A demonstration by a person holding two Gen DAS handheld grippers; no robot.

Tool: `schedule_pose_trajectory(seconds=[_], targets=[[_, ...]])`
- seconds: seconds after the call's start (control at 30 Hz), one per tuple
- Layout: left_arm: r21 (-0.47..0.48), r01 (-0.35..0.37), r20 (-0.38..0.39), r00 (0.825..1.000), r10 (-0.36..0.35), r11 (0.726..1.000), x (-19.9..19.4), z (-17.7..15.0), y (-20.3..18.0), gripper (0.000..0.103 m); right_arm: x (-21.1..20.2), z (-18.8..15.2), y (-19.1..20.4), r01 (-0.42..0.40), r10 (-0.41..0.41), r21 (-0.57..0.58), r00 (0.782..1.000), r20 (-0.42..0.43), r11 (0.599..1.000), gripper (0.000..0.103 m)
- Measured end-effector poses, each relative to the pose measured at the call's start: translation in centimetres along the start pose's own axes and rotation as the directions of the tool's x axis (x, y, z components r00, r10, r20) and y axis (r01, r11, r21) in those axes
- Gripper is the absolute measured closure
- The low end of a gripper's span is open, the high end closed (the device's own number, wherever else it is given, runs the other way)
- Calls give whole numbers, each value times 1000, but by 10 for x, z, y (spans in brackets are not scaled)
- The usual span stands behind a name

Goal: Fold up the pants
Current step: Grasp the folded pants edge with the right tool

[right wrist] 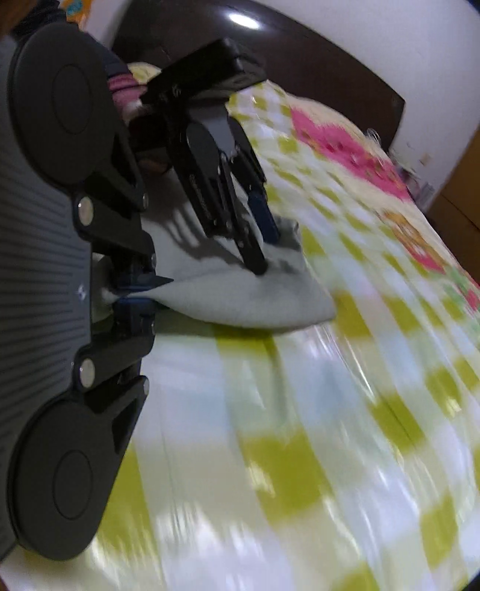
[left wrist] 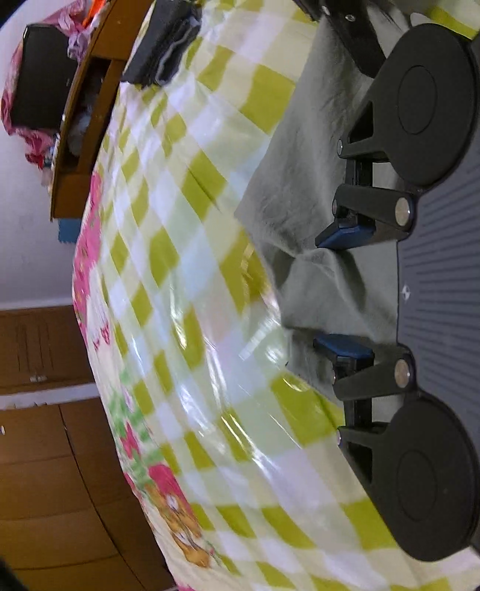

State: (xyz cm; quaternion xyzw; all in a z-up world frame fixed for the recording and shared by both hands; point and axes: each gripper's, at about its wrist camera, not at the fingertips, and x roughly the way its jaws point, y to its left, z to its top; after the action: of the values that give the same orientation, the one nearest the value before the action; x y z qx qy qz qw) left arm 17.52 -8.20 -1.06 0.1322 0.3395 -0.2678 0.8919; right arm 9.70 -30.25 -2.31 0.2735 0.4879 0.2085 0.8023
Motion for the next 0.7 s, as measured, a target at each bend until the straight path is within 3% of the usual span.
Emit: schedule_pose_trajectory(seconds=[0.2, 0.37, 0.5, 0.63, 0.7], targets=[[-12, -106, -7, 994, 106, 994, -37, -11, 12, 40, -10, -12, -13, 16, -16, 9, 1000, 8, 1000, 88], [-76, -24, -38, 999, 21, 997, -85, -49, 8, 38, -17, -13, -16, 3, -3, -13, 1000, 25, 1000, 79], [-2, -7, -129, 992, 7, 1000, -97, -86, -11, 36, -24, -11, -14, 59, -57, -65, 998, 33, 996, 77], [-45, -22, -97, 995, 18, 999, -110, -83, -4, 36, -27, -5, -9, 78, -75, -84, 996, 39, 993, 76], [-53, -48, -48, 998, 45, 997, -118, -77, 1, 36, -24, 0, -5, 83, -79, -86, 996, 49, 993, 69]])
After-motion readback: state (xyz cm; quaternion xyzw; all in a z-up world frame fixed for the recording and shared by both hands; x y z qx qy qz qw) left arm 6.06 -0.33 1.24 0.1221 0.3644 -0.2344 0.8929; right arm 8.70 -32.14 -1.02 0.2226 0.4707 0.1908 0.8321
